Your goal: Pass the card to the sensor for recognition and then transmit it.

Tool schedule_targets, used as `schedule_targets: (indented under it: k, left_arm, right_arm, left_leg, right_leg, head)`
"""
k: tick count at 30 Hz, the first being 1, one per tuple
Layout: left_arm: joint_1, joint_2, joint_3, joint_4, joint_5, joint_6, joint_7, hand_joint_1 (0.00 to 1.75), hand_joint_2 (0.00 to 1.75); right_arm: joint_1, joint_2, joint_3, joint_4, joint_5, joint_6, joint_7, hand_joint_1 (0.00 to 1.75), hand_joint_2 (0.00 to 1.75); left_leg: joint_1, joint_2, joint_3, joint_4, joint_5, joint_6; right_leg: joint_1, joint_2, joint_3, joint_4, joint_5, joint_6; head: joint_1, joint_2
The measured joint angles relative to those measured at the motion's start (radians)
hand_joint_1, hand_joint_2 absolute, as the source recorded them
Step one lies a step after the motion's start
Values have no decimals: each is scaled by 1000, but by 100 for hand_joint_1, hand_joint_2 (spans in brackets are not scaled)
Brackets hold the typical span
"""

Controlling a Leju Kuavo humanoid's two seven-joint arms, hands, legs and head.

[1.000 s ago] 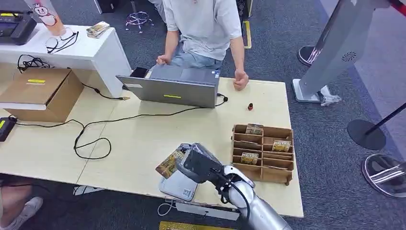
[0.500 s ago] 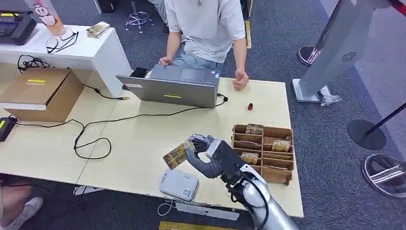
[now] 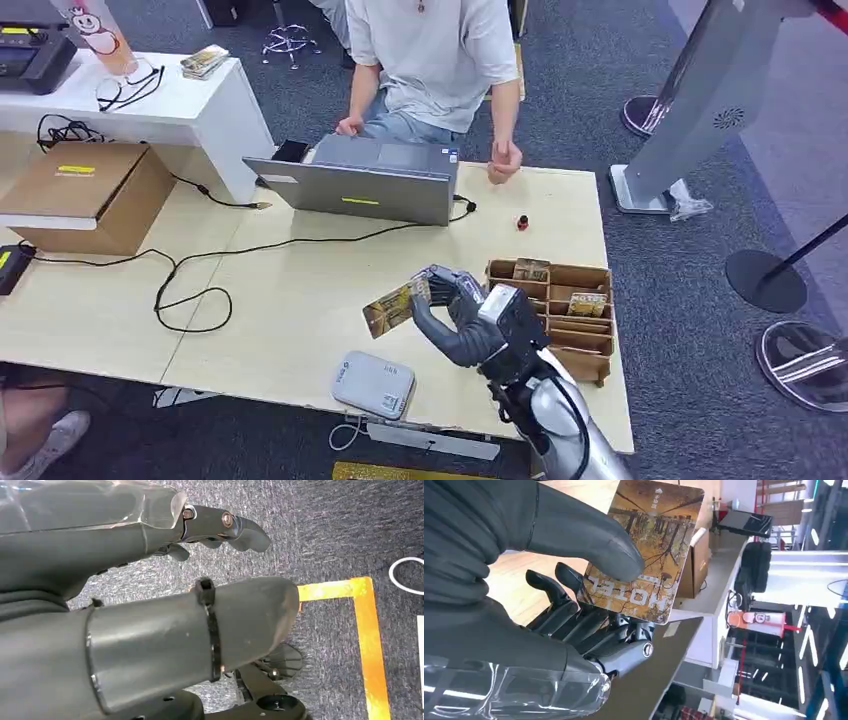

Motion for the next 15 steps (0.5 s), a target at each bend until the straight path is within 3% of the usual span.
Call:
schedule_targets:
  k: [9, 15]
  left_arm:
    - [1, 0, 0, 0, 1, 0, -3, 0, 0]
    - [2, 0, 0, 0, 6, 0, -3, 0, 0]
  right_arm:
    - [16, 0, -21, -44, 1, -12, -10, 175, 175]
    - [20, 0, -24, -68, 63, -64, -11, 175, 175]
  left_leg:
    - [0, 0, 0, 0, 0, 0]
    - [0, 0, 0, 0, 0, 0]
  right_leg:
    - [0, 0, 0, 0, 0, 0]
    - [0, 0, 0, 0, 0, 0]
  head:
    - [0, 0]
    - [0, 0]
